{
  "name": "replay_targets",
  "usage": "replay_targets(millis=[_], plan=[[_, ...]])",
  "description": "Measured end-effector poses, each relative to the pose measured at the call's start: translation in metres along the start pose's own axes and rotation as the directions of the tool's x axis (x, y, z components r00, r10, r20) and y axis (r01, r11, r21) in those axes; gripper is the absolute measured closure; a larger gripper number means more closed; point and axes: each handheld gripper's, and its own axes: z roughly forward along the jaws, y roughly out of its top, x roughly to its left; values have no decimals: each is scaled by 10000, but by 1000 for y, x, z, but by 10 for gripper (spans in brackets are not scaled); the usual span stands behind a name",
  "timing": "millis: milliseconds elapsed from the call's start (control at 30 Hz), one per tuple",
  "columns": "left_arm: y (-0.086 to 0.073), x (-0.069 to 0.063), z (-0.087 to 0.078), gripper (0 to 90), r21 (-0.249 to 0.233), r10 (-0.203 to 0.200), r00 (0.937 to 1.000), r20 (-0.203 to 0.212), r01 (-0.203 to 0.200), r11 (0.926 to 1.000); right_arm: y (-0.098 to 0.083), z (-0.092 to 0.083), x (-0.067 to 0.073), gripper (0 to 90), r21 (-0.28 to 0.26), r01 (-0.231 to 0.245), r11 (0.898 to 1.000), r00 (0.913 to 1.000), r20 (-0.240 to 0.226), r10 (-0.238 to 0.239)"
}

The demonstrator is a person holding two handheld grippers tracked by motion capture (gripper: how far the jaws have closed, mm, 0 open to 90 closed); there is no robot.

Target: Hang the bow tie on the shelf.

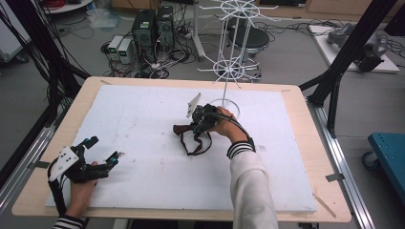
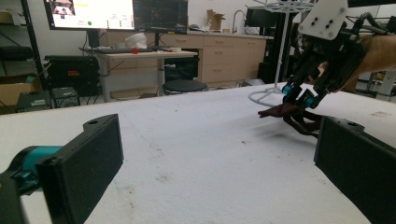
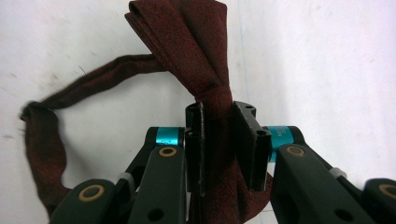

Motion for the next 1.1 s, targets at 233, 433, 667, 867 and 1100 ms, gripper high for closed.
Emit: replay_targets(millis=[233, 433, 667, 867, 1100], plan=[[0, 0, 0, 17, 2, -9, 10000, -3, 9, 10000, 8, -22, 8, 750, -651, 15, 9979, 9996, 299, 4], [0, 0, 0, 17, 4, -5, 10000, 18, 5, 10000, 13, -39, 16, 750, -933, -434, 9947, 9983, 346, 468], [0, 0, 0, 17, -28, -8, 10000, 17, 8, 10000, 9, -59, 26, 749, -1728, -1014, 9797, 9924, 517, 1118], [0, 0, 0, 18, -25, -7, 10000, 16, 7, 10000, -1, -81, 38, 750, -2338, -1386, 9624, 9841, 763, 1603], [0, 0, 0, 17, -27, 10, 10000, 13, -10, 10000, -14, -102, 44, 747, -3276, -2204, 9188, 9637, 723, 2569]])
